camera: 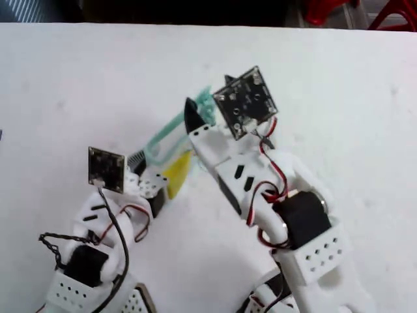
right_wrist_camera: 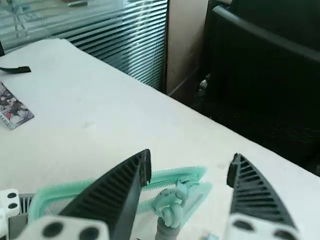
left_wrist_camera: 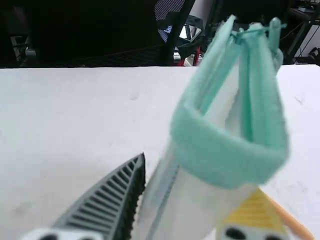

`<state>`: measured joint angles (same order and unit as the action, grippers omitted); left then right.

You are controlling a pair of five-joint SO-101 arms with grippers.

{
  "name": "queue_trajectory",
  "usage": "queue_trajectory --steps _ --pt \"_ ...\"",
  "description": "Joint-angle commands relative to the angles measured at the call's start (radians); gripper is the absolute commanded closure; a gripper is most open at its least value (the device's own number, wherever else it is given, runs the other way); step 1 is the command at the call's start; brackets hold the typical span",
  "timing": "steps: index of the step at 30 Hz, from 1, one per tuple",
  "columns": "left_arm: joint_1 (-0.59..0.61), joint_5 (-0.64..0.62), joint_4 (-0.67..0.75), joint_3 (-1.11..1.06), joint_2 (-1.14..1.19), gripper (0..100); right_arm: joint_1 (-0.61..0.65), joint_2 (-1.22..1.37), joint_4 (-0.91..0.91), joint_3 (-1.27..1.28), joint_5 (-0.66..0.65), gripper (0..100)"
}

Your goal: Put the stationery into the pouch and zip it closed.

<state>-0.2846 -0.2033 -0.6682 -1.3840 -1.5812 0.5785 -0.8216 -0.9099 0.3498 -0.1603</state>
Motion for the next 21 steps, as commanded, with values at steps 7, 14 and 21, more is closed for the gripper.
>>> queue_trajectory --steps 7,14,21 --pt "-0.007 0.008 0.003 0.008 -0.004 76 -0.249 0.039 -0.150 -0.178 0.005 76.1" --pt "-0.007 0.008 -0.003 0.008 -0.004 76 -0.464 0.275 -0.314 -0.282 0.006 76.2" --pt "-0.007 0.008 0.002 0.008 -0.004 81 -0.518 0.518 -0.464 -0.301 -0.002 76.2"
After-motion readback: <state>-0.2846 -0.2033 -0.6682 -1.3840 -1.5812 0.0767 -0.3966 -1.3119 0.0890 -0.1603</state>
